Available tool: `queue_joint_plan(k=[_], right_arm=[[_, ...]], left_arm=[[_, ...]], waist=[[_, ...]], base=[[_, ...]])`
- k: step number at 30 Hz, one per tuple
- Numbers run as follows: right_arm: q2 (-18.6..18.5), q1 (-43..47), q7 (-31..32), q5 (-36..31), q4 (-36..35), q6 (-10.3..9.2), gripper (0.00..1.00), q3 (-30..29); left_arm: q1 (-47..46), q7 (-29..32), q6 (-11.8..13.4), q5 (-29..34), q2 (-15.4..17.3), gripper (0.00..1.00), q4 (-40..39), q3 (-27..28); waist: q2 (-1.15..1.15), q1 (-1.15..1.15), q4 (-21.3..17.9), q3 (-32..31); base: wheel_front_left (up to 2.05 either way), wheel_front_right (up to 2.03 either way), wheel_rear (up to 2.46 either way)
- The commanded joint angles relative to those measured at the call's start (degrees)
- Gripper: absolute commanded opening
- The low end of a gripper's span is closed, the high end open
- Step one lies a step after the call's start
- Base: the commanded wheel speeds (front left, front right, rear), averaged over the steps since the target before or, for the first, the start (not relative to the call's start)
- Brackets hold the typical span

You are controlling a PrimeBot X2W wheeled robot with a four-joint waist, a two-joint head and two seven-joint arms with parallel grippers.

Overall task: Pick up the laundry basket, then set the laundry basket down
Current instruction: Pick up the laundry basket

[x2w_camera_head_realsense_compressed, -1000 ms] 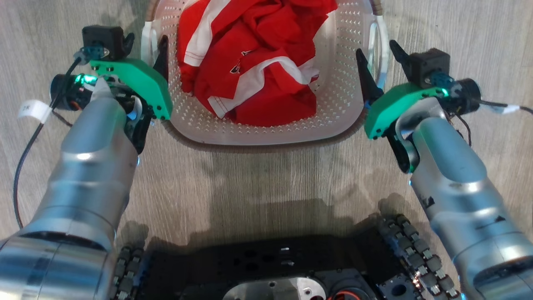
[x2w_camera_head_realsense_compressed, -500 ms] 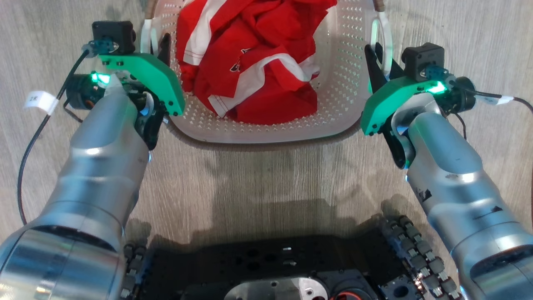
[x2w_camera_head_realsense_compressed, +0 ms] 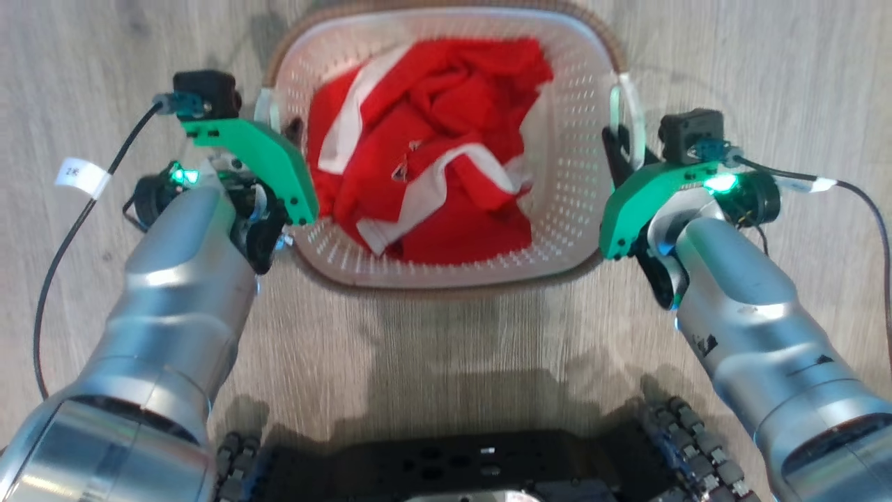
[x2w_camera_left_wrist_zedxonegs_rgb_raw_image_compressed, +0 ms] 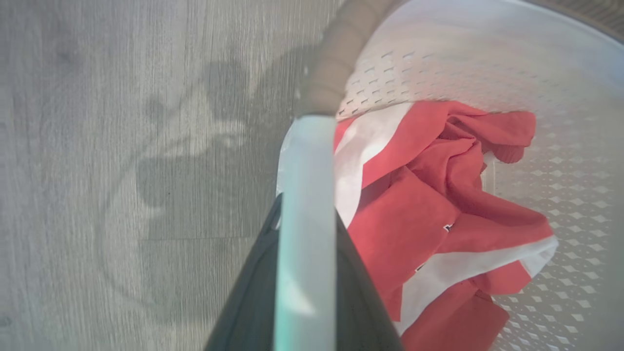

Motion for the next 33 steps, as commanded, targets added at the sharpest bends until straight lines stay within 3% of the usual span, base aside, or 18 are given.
queue_joint_plan(k=[1, 6, 17, 33], right_arm=[[0.7, 2.3, -0.1, 0.3, -0.5, -0.08, 0.0, 1.5], [0.6, 1.3, 3.2, 5.1, 2.0, -0.08, 0.0, 4.3], [-0.6, -0.8, 11.5, 12.8, 5.7, -0.08, 0.0, 7.0], [0.1, -2.2, 22.9, 20.6, 9.8, -0.08, 0.0, 9.8]], left_arm=[[0.6, 0.2, -0.1, -0.7, 1.7, 0.0, -1.4, 0.9], [1.5, 4.8, -0.1, -4.5, 2.6, 0.0, -2.3, -0.9], [2.7, 8.4, -0.1, -11.1, 4.3, 0.0, -4.6, -4.3], [4.4, 17.4, -0.1, -17.3, 5.0, 0.0, 0.3, -6.9]], waist=[[0.0, 0.0, 0.0, -1.7], [0.0, 0.0, -0.1, -6.6], [0.0, 0.0, -0.2, -17.1], [0.0, 0.0, -2.4, -32.6]], base=[[0.0, 0.0, 0.0], [0.0, 0.0, 0.0], [0.0, 0.0, 0.0], [0.0, 0.0, 0.0]])
